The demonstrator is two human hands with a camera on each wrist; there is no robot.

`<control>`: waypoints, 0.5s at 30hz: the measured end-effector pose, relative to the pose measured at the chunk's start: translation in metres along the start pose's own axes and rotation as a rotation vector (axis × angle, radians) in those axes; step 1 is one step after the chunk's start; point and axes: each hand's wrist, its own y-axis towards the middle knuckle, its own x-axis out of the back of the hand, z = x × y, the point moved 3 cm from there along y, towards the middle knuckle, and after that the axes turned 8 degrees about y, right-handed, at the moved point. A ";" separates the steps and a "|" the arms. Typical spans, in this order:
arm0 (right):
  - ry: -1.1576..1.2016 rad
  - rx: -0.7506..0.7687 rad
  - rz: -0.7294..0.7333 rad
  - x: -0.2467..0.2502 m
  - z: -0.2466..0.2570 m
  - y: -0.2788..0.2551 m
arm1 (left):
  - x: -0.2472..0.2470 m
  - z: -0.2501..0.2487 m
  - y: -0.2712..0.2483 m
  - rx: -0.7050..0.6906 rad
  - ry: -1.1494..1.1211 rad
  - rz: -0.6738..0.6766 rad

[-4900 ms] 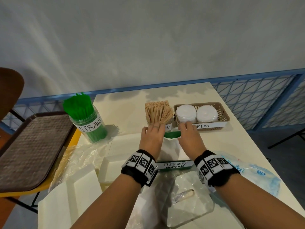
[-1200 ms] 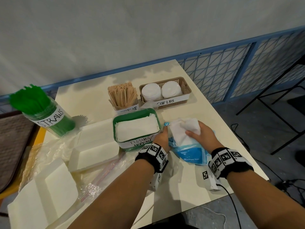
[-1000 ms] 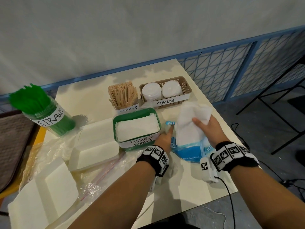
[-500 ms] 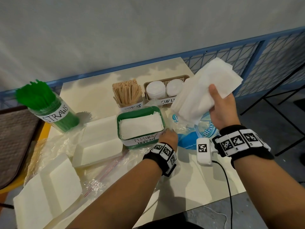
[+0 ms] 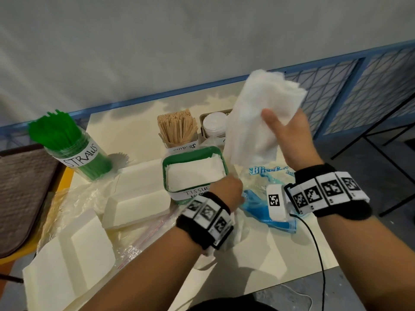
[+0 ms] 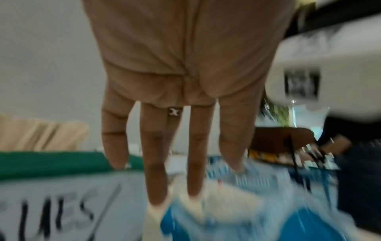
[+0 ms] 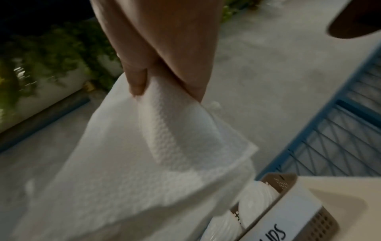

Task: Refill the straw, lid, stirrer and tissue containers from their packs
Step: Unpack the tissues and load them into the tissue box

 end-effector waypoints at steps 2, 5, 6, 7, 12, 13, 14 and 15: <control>-0.237 0.022 0.107 -0.017 -0.003 0.000 | 0.026 0.021 -0.019 0.020 -0.058 -0.126; -0.538 0.133 0.316 -0.047 -0.006 -0.005 | 0.072 0.060 -0.045 0.075 -0.184 -0.664; -0.616 0.181 0.397 -0.057 -0.006 -0.007 | 0.082 0.073 -0.050 0.111 -0.232 -0.776; -0.691 0.213 0.477 -0.068 -0.008 -0.009 | 0.089 0.084 -0.053 0.146 -0.292 -0.806; -0.835 0.310 0.658 -0.110 -0.022 -0.017 | 0.098 0.113 -0.050 0.031 -0.367 -0.579; -0.811 0.309 0.641 -0.114 -0.024 -0.017 | 0.095 0.120 -0.049 0.041 -0.384 -0.567; -0.779 0.296 0.621 -0.116 -0.027 -0.017 | 0.091 0.126 -0.048 0.066 -0.436 -0.569; -0.745 0.282 0.601 -0.117 -0.030 -0.016 | 0.086 0.132 -0.047 0.094 -0.504 -0.585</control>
